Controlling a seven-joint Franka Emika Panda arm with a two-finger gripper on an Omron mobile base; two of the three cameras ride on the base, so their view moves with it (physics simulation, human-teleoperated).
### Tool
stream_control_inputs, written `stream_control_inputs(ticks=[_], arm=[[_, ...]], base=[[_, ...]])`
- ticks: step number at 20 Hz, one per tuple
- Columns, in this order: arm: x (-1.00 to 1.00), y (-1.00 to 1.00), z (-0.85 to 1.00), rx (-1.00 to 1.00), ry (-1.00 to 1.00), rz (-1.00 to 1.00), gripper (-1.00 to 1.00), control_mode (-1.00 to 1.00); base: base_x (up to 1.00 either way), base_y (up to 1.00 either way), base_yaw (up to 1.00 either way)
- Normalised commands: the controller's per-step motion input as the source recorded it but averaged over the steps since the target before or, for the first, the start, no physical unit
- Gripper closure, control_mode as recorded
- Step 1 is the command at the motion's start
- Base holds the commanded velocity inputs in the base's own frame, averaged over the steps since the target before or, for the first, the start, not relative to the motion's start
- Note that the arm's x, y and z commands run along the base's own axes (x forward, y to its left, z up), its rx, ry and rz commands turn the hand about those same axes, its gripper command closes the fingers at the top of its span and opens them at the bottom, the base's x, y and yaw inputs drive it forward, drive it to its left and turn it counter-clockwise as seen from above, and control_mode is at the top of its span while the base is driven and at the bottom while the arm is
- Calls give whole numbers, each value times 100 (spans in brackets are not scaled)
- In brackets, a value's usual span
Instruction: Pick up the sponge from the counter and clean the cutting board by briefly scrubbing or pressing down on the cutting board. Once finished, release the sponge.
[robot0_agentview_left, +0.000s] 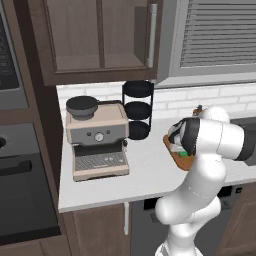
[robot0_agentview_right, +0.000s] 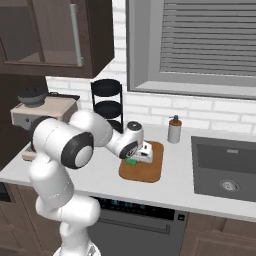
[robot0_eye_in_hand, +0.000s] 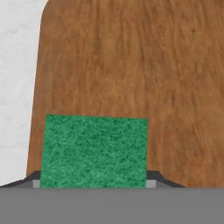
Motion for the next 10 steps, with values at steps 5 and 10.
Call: stream_control_inputs(ticks=[5,10], arm=[[22,0,-13,1,1,0,100,-100],[0,0,-61,0,0,0,100,-100]], base=[[0,0,0],[0,0,0]])
